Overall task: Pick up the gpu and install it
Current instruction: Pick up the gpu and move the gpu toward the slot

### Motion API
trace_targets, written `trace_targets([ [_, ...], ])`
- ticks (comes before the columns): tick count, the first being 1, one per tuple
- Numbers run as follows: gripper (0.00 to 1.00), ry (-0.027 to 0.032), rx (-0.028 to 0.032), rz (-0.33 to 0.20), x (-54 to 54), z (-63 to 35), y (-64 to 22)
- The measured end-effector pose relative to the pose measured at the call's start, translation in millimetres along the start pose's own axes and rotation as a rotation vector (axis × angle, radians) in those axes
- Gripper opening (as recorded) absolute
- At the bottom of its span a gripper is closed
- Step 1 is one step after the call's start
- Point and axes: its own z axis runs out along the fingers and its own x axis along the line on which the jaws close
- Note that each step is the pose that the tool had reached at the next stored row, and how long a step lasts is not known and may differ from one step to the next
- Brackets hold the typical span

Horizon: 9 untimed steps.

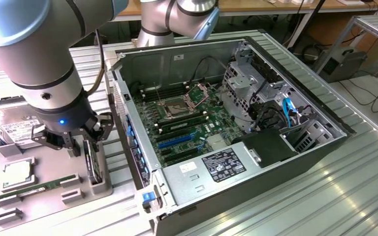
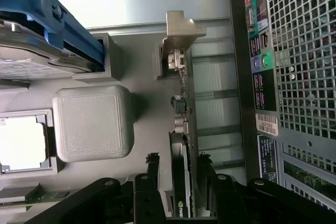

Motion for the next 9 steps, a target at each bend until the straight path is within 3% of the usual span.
trace_targets([
  [9,0.42,0.0003,-0.004,0.0,-2.9,0.9,0.0],
])
